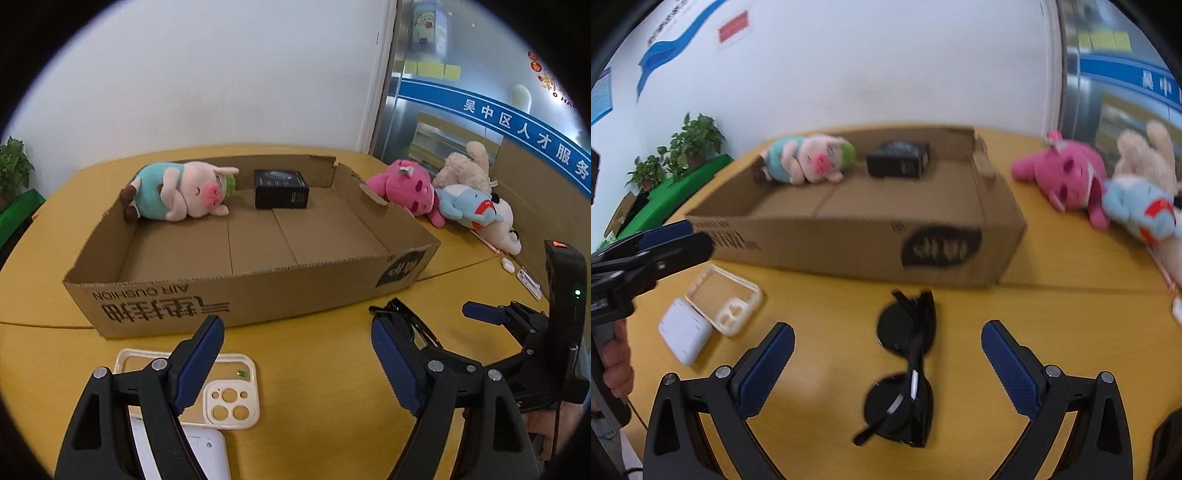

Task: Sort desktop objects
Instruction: 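Move the right gripper back toward the black sunglasses, then grasp the black sunglasses by the folded arms with the right gripper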

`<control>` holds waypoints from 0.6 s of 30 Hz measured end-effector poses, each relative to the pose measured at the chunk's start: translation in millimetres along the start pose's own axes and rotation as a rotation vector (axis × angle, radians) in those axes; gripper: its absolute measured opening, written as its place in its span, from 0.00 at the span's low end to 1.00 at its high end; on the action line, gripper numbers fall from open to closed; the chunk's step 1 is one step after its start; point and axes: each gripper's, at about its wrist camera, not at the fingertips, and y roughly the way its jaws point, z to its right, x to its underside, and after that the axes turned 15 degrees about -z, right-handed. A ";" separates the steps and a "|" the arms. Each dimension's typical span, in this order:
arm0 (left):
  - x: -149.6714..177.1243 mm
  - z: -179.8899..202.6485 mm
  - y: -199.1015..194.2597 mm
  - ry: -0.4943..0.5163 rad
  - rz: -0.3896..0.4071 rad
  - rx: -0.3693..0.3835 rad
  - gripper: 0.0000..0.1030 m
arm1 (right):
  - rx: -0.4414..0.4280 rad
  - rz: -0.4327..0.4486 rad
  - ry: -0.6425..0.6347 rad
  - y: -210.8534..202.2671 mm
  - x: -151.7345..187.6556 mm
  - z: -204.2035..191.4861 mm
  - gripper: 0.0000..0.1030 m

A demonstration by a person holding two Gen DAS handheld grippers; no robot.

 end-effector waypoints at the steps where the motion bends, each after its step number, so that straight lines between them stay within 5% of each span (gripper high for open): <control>1: 2.8 1.0 3.3 0.001 -0.014 0.009 0.80 | 0.002 -0.022 0.005 7.5 2.0 3.1 1.00; 5: 11.2 2.5 11.2 0.006 -0.047 0.022 0.80 | 0.003 -0.085 -0.014 31.8 3.6 3.1 0.96; 10: 14.6 -0.9 21.8 -0.012 -0.094 0.040 0.80 | -0.002 -0.172 -0.053 56.5 10.5 -3.4 0.48; 18: 14.0 5.6 43.8 -0.011 -0.163 0.170 0.79 | -0.017 -0.164 -0.026 51.5 24.8 3.8 0.32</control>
